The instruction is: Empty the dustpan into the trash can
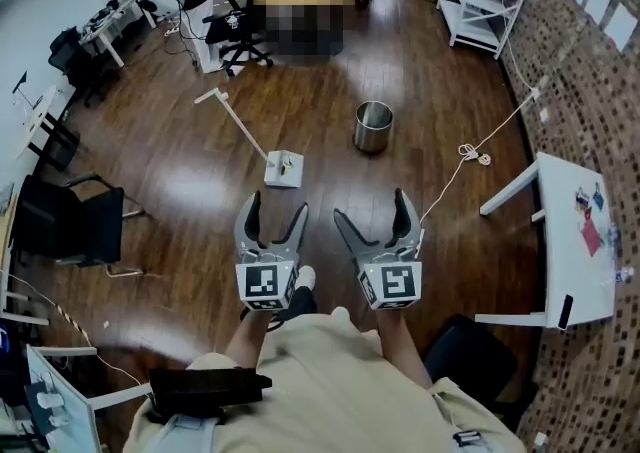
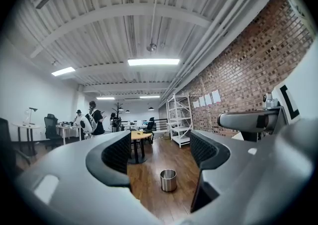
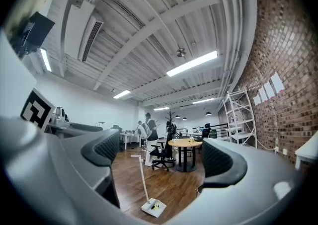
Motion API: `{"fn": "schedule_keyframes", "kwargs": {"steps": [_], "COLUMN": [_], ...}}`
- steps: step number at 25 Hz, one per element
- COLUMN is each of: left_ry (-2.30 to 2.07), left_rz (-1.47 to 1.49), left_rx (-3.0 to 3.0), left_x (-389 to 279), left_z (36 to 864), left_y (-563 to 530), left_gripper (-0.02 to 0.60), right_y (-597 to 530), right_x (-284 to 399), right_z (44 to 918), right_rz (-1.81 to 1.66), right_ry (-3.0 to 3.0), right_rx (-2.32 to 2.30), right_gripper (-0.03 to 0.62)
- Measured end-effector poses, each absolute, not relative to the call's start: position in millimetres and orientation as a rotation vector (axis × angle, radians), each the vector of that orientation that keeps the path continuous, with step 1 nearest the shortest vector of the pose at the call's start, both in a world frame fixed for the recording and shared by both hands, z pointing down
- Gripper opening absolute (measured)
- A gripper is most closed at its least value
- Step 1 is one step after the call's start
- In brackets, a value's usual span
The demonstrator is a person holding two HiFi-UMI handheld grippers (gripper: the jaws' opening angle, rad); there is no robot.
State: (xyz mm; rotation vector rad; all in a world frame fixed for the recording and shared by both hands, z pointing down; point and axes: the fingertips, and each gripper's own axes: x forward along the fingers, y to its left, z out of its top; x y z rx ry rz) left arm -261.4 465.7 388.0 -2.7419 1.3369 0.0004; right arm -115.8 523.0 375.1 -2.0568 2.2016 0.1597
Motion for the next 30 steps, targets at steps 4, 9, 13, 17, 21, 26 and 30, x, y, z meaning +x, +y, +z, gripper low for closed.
{"fn": "schedule_keyframes", "kwargs": {"steps": [4,9,13,17,21,26,30], "left_ry": [1.332,1.365,1.330,1.287,1.251,1.248,1.261], "left_rz": [-0.030,0.010,0.041,0.074,0.085,0.036,0.002], "left_rx": [-2.766,-2.791,-2.823,-2.837,-2.822,-2.833,-2.861], "left_x": [-258.9,-262.5,-262.1,-258.6,-257.1,-263.9,-264.0], "left_z": [402.2,409.1,407.6,398.6,388.0,398.2,419.0], "left_y": [451.2,413.4,372.6,321.8,274.6,226.4,197.6], "left_gripper": [0.339,0.341,0.341,0.345,0.344,0.313,0.312], "right_y": [507.3,474.9,432.6,380.6,331.5,292.6,270.8], "right_x": [-111.9,-117.8,-123.7,-128.5,-139.4,-146.0,-136.8], "right_z": [388.8,391.4,387.9,377.8,368.9,376.2,394.6], "right_rz": [0.119,0.136,0.143,0.166,0.214,0.224,0.163], "right_ry": [2.217,2.249,2.253,2.257,2.300,2.303,2.311], "right_rx": [-2.066,-2.072,-2.078,-2.061,-2.039,-2.093,-2.158], "right_gripper": [0.520,0.520,0.520,0.520,0.520,0.518,0.517]}}
